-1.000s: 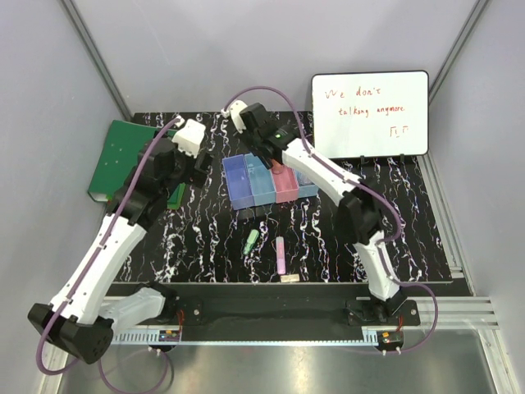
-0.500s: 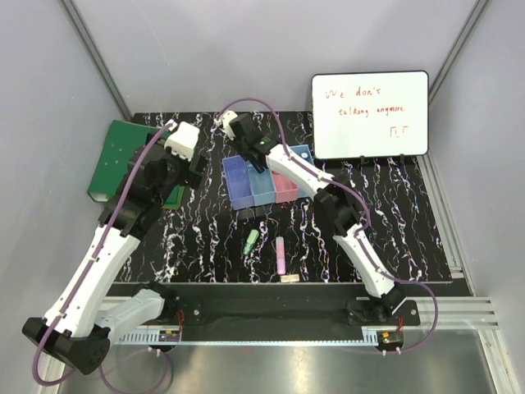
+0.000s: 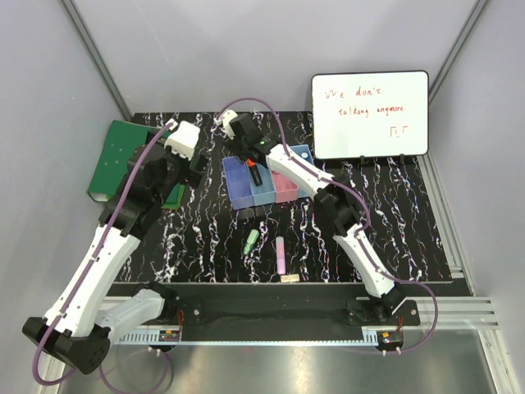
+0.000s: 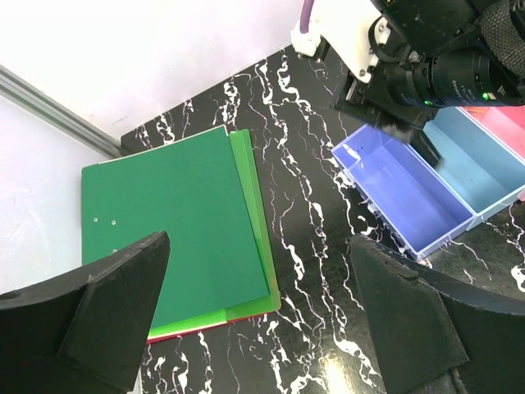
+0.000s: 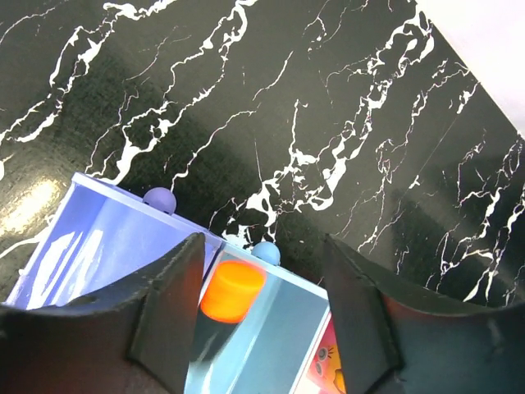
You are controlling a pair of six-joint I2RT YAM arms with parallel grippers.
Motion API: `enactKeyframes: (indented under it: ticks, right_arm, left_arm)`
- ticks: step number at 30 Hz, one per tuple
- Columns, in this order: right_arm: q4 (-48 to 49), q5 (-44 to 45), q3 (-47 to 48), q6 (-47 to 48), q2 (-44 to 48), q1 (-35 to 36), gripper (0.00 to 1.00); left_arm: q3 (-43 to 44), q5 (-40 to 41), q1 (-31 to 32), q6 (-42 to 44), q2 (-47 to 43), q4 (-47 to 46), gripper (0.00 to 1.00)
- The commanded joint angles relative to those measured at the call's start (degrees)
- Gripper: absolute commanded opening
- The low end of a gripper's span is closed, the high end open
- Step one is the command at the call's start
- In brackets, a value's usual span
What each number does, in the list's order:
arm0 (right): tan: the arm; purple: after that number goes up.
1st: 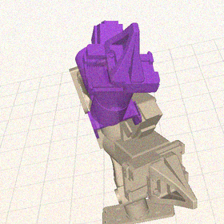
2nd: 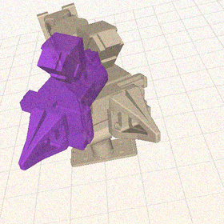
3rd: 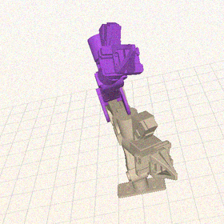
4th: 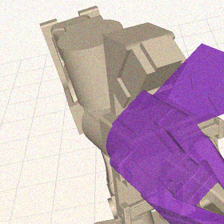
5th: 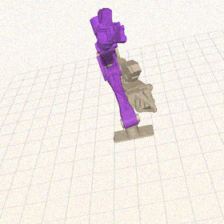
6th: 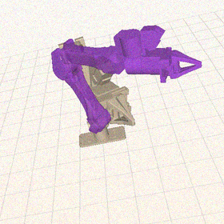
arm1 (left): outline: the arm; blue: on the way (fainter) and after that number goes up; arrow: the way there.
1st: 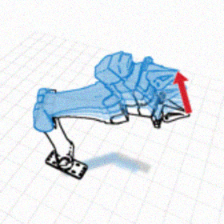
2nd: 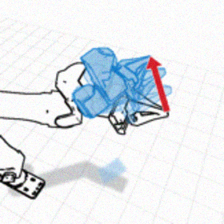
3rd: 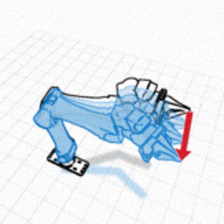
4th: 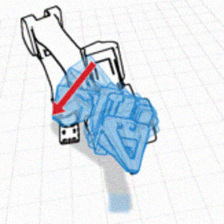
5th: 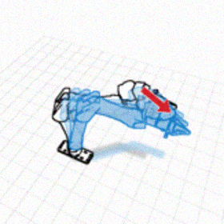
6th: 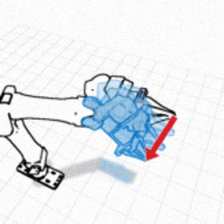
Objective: Sort the stationery into containers
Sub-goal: Place the pen in the storage box, then pick up the pen from the center of the board.
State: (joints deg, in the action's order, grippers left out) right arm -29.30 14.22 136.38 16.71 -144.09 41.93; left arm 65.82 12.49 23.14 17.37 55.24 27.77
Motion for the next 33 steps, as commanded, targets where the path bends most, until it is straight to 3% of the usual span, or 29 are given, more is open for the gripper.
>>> enactKeyframes:
  ticks: [1,2,6,10,13,18,21,26,33]
  right_arm:
    - [2.7,1.4,0.6,0.7,2.4,-0.4,0.68]
    - [2.7,1.5,0.5,0.9,2.8,-0.4,0.73]
    - [2.7,2.7,-0.8,0.7,5.9,-0.4,0.74]
    - [2.5,3.4,-9.3,-1.6,16.3,-0.4,0.78]
    - [0.3,-1.2,-19.9,-1.9,26.5,-0.4,0.79]
    - [-6.1,-16.9,-38.6,3.4,45.2,-0.4,0.78]
    - [-13.2,-23.3,-44.3,2.2,50.6,-0.4,0.7]
    - [-25.1,-39.0,-53.3,2.2,55.6,-0.4,0.68]
    - [-29.8,-43.8,-60.4,0.7,54.5,-0.4,0.67]
  left_arm:
    - [0.8,0.1,-0.1,0.7,0.2,-3.4,0.99]
    - [0.8,0.1,-0.1,0.7,0.1,-3.4,0.99]
    - [0.3,-0.4,-0.1,0.3,-0.5,-3.3,0.99]
    - [-0.8,-1.0,-0.1,1.5,-1.6,-3.3,0.99]
    - [-1.7,-3.0,-0.1,3.9,-2.9,-2.8,0.99]
    - [-3.3,-3.9,-0.1,5.5,-5.2,-2.6,0.99]
    - [-4.5,-3.4,0.0,6.6,-6.5,-2.8,0.99]
    - [-4.2,-2.6,-0.1,7.9,-7.5,-2.9,0.99]
    - [-2.6,-4.0,-0.1,7.6,-7.3,-2.7,0.99]
